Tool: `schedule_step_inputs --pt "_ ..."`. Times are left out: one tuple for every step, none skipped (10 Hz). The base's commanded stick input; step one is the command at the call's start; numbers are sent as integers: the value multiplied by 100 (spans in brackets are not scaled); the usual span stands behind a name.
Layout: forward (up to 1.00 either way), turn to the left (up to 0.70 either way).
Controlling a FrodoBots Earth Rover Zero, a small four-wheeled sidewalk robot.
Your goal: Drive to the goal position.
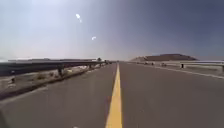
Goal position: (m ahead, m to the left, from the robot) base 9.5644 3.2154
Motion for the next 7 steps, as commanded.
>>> schedule_step_inputs --pt "50 0" --pt "50 0" --pt "50 0" --pt "50 0" --pt "50 0" --pt "50 0" --pt "50 0"
